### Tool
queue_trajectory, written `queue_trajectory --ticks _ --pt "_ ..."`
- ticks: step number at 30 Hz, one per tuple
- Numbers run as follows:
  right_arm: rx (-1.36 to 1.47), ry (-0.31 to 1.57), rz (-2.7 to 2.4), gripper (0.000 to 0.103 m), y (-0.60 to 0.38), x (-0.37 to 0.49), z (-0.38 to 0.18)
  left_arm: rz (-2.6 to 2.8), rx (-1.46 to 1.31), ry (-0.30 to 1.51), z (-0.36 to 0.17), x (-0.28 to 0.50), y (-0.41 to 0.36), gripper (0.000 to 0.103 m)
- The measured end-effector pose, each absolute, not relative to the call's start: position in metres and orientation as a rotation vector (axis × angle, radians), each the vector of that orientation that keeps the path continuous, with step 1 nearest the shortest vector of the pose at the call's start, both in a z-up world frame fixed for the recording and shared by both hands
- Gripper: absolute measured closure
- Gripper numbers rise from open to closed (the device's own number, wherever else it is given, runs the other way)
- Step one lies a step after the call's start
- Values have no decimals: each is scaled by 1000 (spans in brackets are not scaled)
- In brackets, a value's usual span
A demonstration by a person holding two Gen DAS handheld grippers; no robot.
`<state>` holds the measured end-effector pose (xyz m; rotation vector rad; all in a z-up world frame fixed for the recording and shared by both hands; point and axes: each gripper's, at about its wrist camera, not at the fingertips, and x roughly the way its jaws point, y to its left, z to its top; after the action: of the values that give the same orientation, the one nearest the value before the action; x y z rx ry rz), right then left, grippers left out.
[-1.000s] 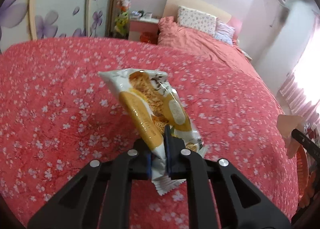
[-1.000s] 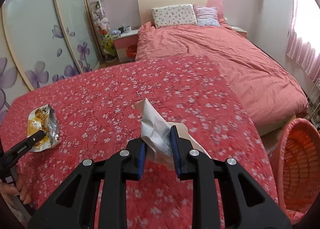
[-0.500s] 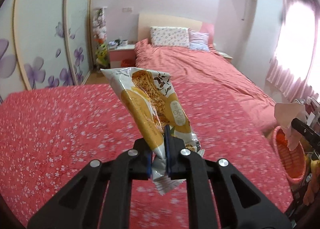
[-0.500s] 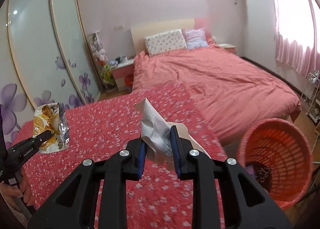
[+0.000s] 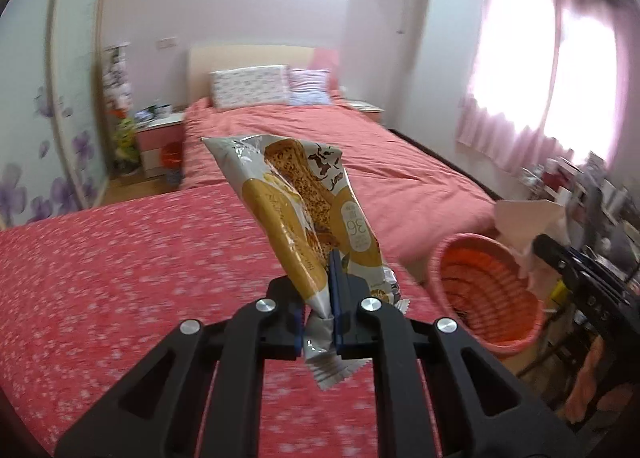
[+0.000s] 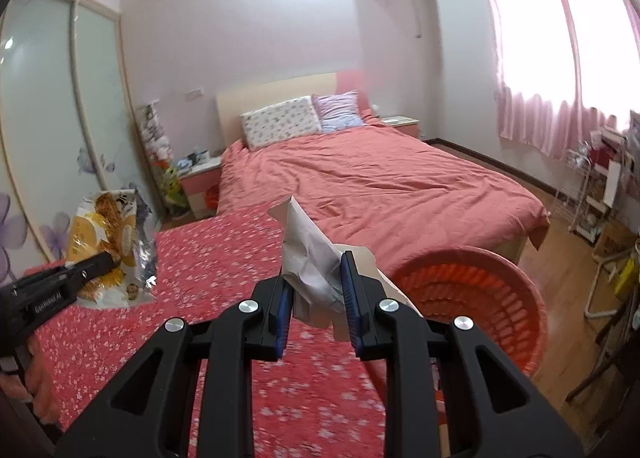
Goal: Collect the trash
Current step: 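Carry the snack bag and tissue over the orange basket and release both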
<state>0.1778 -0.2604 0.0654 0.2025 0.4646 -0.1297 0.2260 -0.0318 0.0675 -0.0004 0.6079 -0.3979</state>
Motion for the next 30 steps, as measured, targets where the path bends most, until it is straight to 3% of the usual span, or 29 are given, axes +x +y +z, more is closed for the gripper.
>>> queue_trajectory --ticks 14,30 --pt "347 412 -228 79 -333 157 48 -653 30 640 55 207 -162 92" --pt "520 424 -271 79 -399 164 14 -764 94 744 1 235 -257 91"
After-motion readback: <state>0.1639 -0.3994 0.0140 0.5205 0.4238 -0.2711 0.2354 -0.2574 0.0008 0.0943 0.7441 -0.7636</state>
